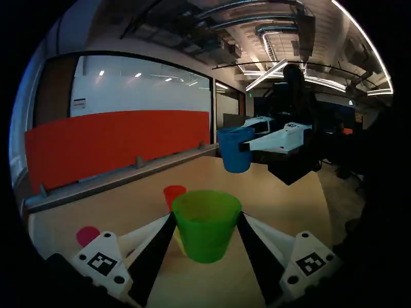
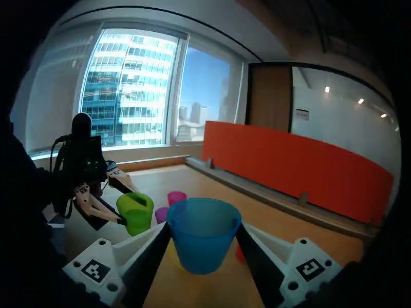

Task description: Pour water

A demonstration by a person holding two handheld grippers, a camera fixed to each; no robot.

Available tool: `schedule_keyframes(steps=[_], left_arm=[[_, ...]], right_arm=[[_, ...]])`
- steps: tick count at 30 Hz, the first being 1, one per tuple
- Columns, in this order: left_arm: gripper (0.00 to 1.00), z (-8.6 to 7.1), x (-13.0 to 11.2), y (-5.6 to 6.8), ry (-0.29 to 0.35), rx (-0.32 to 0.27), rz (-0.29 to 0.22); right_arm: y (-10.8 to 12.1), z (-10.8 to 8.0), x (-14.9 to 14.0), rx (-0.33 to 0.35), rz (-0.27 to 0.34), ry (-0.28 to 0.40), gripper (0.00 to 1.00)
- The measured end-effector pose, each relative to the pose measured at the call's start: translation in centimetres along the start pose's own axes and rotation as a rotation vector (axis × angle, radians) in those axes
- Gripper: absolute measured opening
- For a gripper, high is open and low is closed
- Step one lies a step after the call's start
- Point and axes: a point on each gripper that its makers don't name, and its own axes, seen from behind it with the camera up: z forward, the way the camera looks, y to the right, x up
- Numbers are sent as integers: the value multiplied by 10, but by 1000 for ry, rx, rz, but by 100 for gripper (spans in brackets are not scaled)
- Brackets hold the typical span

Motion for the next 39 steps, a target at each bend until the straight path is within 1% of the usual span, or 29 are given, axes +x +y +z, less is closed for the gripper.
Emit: schedule_keyframes(steps=[3,11,20,24,32,39], left_arm=[[85,0,-13,0,-34,-4,-5],[85,7,-48,0,-139,-16,12],[85,16,-82,-2,-235,-32,-3],[85,16,-96,-1,-272,-43,-4],[84,16,-116,1,-338,-58,12],[85,14,-124,0,-361,-61,18]], right_arm=[[-2,2,-16,8,1,-23,89],[-6,10,-58,29,3,-94,89],[-11,21,-106,48,-4,-179,90],[-13,23,-120,58,4,-203,90],[-15,29,-142,69,12,-245,90],[-18,33,-154,76,16,-265,90]])
